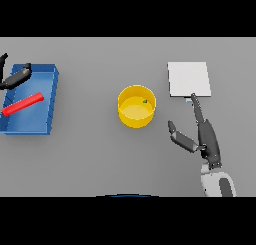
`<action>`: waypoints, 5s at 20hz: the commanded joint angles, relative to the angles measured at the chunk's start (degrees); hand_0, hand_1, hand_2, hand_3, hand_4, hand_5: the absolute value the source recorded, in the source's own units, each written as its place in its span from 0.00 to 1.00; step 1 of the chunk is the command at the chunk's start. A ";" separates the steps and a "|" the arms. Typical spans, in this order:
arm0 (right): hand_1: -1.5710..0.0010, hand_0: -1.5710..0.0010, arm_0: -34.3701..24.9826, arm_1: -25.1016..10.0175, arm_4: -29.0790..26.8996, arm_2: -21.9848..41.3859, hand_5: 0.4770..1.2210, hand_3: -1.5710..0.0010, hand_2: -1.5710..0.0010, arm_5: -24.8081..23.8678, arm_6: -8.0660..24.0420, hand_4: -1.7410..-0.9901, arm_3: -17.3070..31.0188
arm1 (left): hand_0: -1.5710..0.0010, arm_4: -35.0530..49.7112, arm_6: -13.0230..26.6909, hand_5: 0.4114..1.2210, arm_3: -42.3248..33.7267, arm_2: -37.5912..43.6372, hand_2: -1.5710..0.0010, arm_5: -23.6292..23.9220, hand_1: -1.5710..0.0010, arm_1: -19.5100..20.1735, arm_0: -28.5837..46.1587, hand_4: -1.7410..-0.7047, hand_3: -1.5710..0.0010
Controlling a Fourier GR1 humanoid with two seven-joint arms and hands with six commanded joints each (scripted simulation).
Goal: Pick up the red beaker and tilt it to pour out 1 green nut into yellow bowl. Pick up the yellow bowl and place it on the metallic measuring scale.
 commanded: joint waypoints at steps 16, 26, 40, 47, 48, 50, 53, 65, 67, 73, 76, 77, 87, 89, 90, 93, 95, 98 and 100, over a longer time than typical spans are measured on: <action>1.00 1.00 -24.37 -16.65 19.47 14.50 0.25 1.00 1.00 17.71 1.08 0.63 8.06 | 1.00 -0.27 -1.10 0.38 0.39 -0.68 1.00 0.84 1.00 -1.58 -0.29 0.91 1.00; 1.00 1.00 -36.10 -16.53 23.22 21.35 0.28 1.00 1.00 24.85 -4.11 0.65 19.59 | 1.00 -0.14 -1.22 0.38 1.09 -0.78 1.00 -0.02 1.00 -1.51 -0.58 0.91 1.00; 1.00 1.00 -43.17 -13.72 26.30 27.41 0.29 1.00 1.00 31.25 -4.81 0.58 30.29 | 1.00 -0.37 -1.73 0.40 2.31 -0.67 1.00 -0.68 1.00 -1.40 -1.36 0.91 1.00; 0.85 0.84 -44.53 -12.70 28.31 29.32 0.57 0.84 0.85 31.77 -3.32 0.47 32.25 | 1.00 0.13 -2.50 0.38 1.49 -0.32 1.00 -0.68 1.00 -1.04 -0.91 0.91 1.00; 0.72 0.68 -44.14 -13.63 28.14 29.44 0.66 0.77 0.75 32.17 -4.62 0.42 31.63 | 1.00 0.06 -2.60 0.38 1.46 -0.28 1.00 -0.58 1.00 -1.01 -0.91 0.91 1.00; 0.46 0.43 -44.31 -13.84 27.46 29.36 0.78 0.62 0.48 34.24 -3.98 0.28 31.03 | 1.00 0.28 -2.34 0.39 0.72 -0.05 1.00 -0.37 1.00 -0.58 -0.68 0.91 1.00; 0.24 0.22 -44.85 -13.72 26.48 29.47 0.89 0.41 0.25 36.10 -4.00 0.15 31.72 | 1.00 0.27 -1.82 0.39 1.30 -0.32 1.00 -0.91 1.00 -0.86 -1.15 0.91 1.00; 0.02 0.02 -44.78 -18.18 23.02 26.46 0.99 0.15 0.05 39.77 -2.20 0.01 23.34 | 1.00 -0.05 -1.32 0.38 -0.92 -0.49 1.00 0.31 1.00 -0.15 -0.24 0.91 1.00; 0.01 0.01 -45.58 -19.41 22.51 25.55 1.00 0.14 0.03 41.83 -0.50 0.02 20.50 | 1.00 -0.07 -1.59 0.38 -1.34 -0.47 1.00 0.29 1.00 0.21 -0.05 0.91 1.00; 0.00 0.00 -46.30 -21.59 20.28 21.67 1.00 0.21 0.01 45.48 4.73 0.03 15.40 | 1.00 0.31 -1.19 0.38 -1.30 -0.29 1.00 0.18 1.00 -0.04 -0.35 0.90 1.00; 0.00 0.00 -46.26 -23.13 20.49 21.17 1.00 0.21 0.00 45.36 3.65 0.03 13.50 | 1.00 -0.10 -1.13 0.39 -1.54 -0.27 1.00 0.12 1.00 0.63 -0.60 0.91 1.00; 0.00 0.00 -47.18 -24.17 20.73 20.38 1.00 0.20 0.00 44.86 2.85 0.03 14.07 | 1.00 0.29 -1.33 0.39 -1.87 0.05 1.00 -0.17 1.00 0.99 -0.60 0.91 1.00; 0.00 0.00 -50.57 -27.44 22.38 14.83 1.00 0.23 0.00 37.49 2.41 0.03 27.98 | 1.00 0.06 3.18 0.43 -4.71 -0.64 1.00 1.02 1.00 1.27 -0.15 0.89 1.00; 0.00 0.00 -51.35 -28.22 23.22 14.33 1.00 0.25 0.00 35.22 0.85 0.03 32.60 | 1.00 0.06 3.16 0.44 -4.38 -0.55 1.00 0.80 1.00 1.33 -0.25 0.88 1.00; 0.00 0.00 -51.81 -28.26 23.70 14.34 1.00 0.25 0.00 34.03 -0.05 0.03 34.81 | 1.00 0.05 3.63 0.45 -4.70 -0.47 1.00 0.59 1.00 2.03 -0.06 0.88 1.00; 0.00 0.00 -52.07 -27.67 24.16 13.90 1.00 0.23 0.00 31.75 -0.67 0.03 39.66 | 1.00 0.27 3.67 0.44 -5.26 -0.33 1.00 0.64 1.00 2.55 0.74 0.89 1.00; 0.00 0.00 -52.28 -27.52 24.46 13.71 1.00 0.20 0.00 30.82 -1.00 0.02 42.46 | 1.00 -0.11 3.86 0.43 -4.16 -0.46 1.00 0.69 1.00 1.85 -0.08 0.89 1.00; 0.00 0.00 -53.00 -26.08 25.63 14.12 1.00 0.12 0.00 27.75 -2.57 0.02 47.56 | 1.00 0.15 3.21 0.42 -3.92 -0.23 1.00 0.37 1.00 2.26 0.56 0.90 1.00; 0.01 0.00 -53.73 -25.29 26.23 14.05 1.00 0.09 0.00 26.14 -2.67 0.02 50.38 | 1.00 -0.05 4.28 0.41 -4.47 -0.65 1.00 0.69 1.00 2.07 -0.25 0.91 1.00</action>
